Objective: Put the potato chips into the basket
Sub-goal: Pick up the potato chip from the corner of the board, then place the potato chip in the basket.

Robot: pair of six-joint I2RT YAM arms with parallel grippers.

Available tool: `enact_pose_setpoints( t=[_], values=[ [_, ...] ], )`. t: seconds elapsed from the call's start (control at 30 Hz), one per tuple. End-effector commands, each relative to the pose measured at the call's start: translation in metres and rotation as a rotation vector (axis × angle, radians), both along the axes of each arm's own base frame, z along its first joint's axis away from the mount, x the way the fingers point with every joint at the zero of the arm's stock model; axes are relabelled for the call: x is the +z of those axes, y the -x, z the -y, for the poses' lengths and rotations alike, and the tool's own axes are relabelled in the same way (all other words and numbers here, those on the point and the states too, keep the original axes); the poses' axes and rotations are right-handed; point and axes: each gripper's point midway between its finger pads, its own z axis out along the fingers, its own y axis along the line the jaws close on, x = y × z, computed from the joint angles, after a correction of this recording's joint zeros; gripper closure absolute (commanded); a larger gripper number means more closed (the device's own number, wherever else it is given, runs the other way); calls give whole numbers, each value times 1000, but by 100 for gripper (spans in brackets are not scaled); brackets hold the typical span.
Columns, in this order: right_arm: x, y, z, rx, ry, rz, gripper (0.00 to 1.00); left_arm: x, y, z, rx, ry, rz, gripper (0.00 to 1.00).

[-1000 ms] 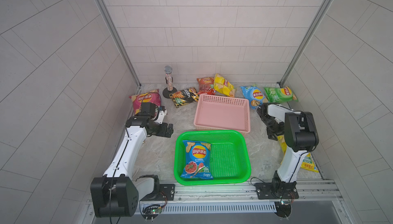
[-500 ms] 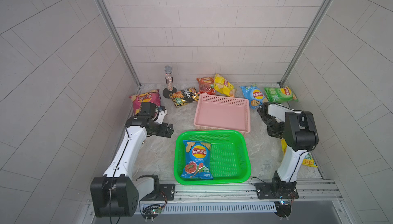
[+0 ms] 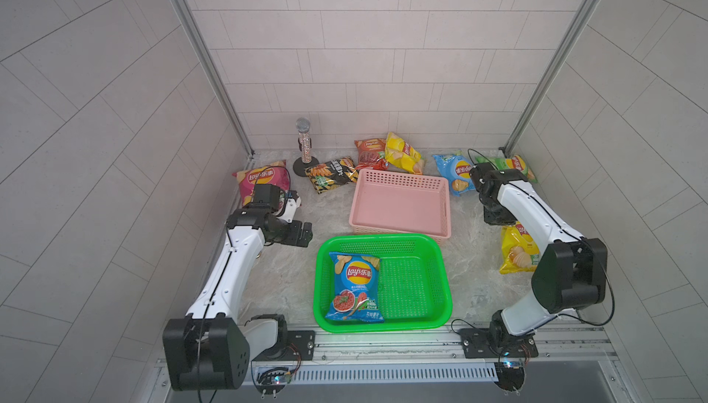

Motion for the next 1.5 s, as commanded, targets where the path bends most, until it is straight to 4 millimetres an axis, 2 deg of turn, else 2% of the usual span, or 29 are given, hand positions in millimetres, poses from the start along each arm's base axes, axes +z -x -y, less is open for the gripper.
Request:
enact_pose_setpoints(
  t=[0.0,0.27,0.43,0.77,0.87,1.0,1.23,1.33,1.37,1.47],
  values=[
    [24,11,-8,10,-35,82,91,6,1,0,-7,-4,1,0],
    [72,23,-43,112,-177,290,91,7,1,0,-7,-5,7,0],
    [97,33,-78,207,-313,378,89,7,1,0,-6,-5,13,0],
    [143,58,-176,432,-662,461,87,8,1,0,-8,-4,16,0],
    [147,67,-215,493,-809,468,87,9,1,1,-9,-4,18,0],
    [144,78,-254,556,-902,443,86,9,1,1,-9,-3,20,0],
    [122,97,-321,628,-988,389,86,9,1,1,-8,-2,21,0],
    [109,99,-337,628,-1016,391,86,9,1,1,-9,-3,21,0],
    [105,99,-336,618,-1013,395,85,9,2,1,-10,-2,21,0],
    [93,97,-322,608,-934,396,72,10,2,1,-9,-3,24,0]
  ],
)
